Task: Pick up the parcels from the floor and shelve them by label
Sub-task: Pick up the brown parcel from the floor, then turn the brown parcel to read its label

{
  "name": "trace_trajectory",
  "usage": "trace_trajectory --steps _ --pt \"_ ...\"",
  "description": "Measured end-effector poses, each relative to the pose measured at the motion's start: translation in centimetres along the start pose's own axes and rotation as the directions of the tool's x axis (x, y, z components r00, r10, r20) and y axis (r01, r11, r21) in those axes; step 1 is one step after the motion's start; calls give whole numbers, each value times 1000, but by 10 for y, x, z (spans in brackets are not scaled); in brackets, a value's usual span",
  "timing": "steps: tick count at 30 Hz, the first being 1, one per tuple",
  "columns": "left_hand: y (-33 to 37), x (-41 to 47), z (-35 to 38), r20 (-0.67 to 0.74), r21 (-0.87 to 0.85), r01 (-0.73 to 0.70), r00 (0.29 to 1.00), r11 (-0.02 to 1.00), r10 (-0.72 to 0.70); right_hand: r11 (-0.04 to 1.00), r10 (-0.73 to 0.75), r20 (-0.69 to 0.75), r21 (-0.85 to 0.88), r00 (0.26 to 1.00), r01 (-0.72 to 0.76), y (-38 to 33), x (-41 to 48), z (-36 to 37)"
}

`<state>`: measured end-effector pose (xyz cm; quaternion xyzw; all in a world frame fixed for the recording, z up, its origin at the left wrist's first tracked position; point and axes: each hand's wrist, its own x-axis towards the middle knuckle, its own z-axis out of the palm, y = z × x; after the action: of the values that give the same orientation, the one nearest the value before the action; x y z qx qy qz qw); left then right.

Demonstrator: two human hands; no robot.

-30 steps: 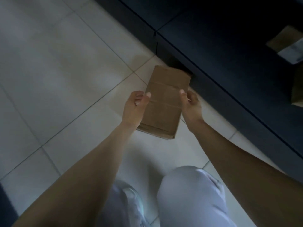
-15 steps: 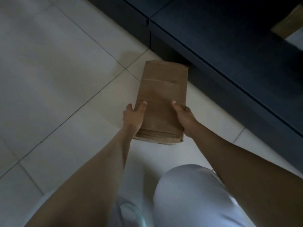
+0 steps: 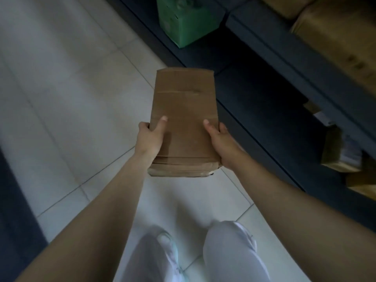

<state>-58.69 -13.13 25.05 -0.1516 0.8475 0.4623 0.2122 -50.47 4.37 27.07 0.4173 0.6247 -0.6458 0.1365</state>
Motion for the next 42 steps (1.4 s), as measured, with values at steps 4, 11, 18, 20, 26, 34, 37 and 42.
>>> trace_trajectory --steps 4,11,18,20,26,34,37,42 --pt "74 -56 -69 -26 -33 -20 999 999 19 997 -76 21 0 997 76 -80 -77 0" --pt "208 -157 -192 -158 -78 -75 985 994 62 977 -206 61 -45 977 209 -226 -220 0" --pt "324 -239 -300 -289 -119 -234 938 965 192 895 -445 145 31 884 445 -345 -339 3" --pt "347 -260 -322 -327 -138 -277 919 951 220 864 -503 168 65 848 500 -371 -365 4" --pt "393 -310 -376 -414 -172 -376 866 911 279 774 -633 164 148 756 616 -426 -429 9" --pt "422 -344 -421 -481 -121 -437 811 891 332 670 -740 220 148 636 728 -461 -468 11" --pt "428 -352 -430 -466 -72 -407 821 910 330 700 -709 260 146 656 699 -469 -476 14" --pt "432 -359 -435 -414 -60 -329 867 943 276 767 -628 313 94 713 635 -478 -480 14"
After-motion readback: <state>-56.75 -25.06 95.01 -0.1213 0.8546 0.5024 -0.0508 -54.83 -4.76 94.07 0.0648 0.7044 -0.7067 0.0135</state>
